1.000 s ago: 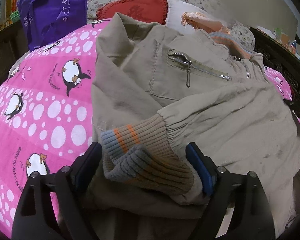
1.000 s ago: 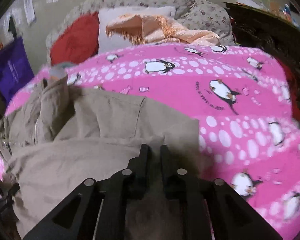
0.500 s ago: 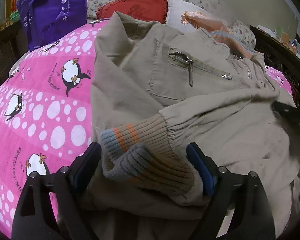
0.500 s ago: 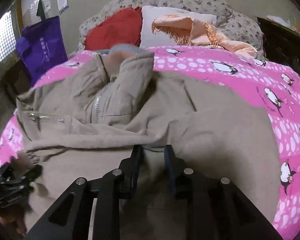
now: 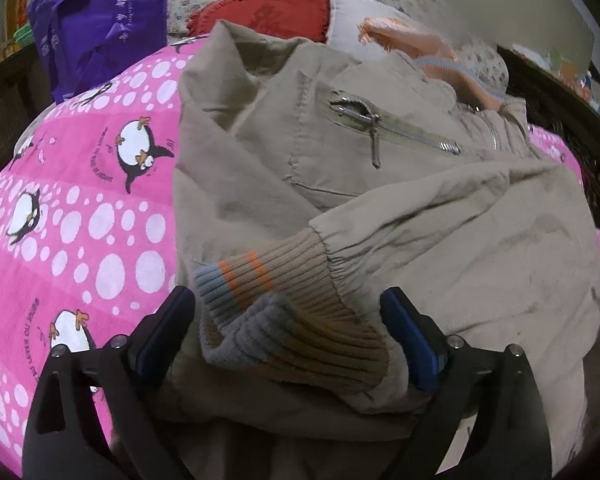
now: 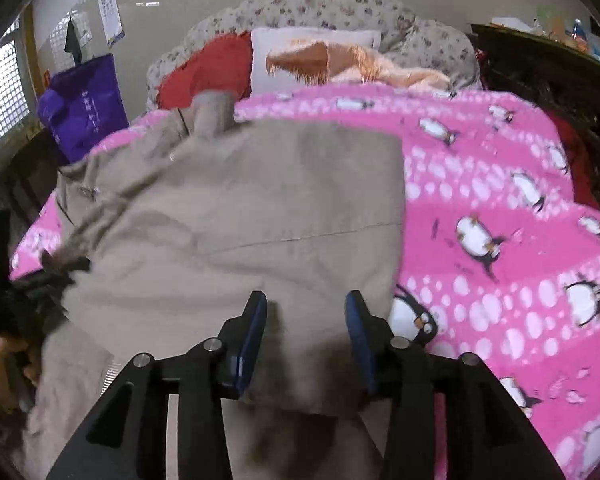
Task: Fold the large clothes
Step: 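Move the right tool down to the jacket hem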
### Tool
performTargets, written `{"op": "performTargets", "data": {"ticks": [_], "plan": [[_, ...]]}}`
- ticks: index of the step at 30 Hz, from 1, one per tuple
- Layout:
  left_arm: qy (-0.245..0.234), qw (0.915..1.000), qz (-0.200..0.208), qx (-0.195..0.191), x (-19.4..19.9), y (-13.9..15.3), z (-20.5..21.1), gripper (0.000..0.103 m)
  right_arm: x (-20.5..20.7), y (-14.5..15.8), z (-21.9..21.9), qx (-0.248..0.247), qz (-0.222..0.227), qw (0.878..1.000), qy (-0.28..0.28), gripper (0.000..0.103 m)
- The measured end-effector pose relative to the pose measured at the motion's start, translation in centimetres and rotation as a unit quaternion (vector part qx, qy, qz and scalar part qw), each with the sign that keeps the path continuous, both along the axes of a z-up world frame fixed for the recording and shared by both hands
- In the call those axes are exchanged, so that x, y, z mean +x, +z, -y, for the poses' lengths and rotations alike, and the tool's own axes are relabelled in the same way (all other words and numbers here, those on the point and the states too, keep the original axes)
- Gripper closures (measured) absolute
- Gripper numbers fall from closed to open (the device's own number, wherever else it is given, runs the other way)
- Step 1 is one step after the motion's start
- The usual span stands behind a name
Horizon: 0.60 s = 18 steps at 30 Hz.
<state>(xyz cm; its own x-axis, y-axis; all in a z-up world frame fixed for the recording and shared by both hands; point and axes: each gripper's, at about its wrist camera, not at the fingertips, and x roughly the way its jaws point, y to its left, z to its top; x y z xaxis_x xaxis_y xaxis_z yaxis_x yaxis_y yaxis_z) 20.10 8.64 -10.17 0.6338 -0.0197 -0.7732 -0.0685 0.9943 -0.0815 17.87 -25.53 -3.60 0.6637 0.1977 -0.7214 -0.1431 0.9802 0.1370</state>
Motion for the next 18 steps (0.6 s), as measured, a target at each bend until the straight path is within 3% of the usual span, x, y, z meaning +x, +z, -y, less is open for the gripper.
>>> {"op": "performTargets", "data": {"ticks": [2,6,8,10,14,15,16,18], "plan": [[-0.01,0.9998,-0.011,0.012,-0.3,0.8,0.1,0.008,-1.6,1.3,-0.9,0.0,0.002,1.0,0.024,0.059],[-0.022,0.9996,-0.016,-0.004,-3.4,3.8,-1.6,0.008,-5.6,0.5,-3.5,-0.05,-0.028,0.994,0.096,0.038],[-0.031,0.9993,-0.016,0.013,-6.7,4.9,-2.7,0.008,-7.6,-0.7,-3.4,-0.055,-0.055,0.992,0.099,0.038],[-0.041,0.9985,-0.021,0.031,-9.6,5.1,-3.0,0.008,-9.4,-1.5,-2.7,-0.027,-0.072,0.992,0.102,0.038],[-0.103,0.9938,-0.037,0.021,-15.9,3.6,-0.9,0.008,-11.3,-4.9,-1.4,-0.032,-0.105,0.99,0.086,0.035],[-0.114,0.9922,-0.044,0.025,-16.6,2.8,-0.5,0.008,-11.5,-6.0,-0.9,-0.026,-0.117,0.99,0.08,0.032],[-0.121,0.9902,-0.057,0.041,-17.4,1.4,-0.1,0.008,-11.8,-6.1,-0.2,-0.018,-0.097,0.993,0.071,0.027],[-0.113,0.9887,-0.08,0.058,-17.9,-0.2,-0.2,0.007,-11.9,-6.1,0.4,-0.01,-0.114,0.991,0.066,0.026]]}}
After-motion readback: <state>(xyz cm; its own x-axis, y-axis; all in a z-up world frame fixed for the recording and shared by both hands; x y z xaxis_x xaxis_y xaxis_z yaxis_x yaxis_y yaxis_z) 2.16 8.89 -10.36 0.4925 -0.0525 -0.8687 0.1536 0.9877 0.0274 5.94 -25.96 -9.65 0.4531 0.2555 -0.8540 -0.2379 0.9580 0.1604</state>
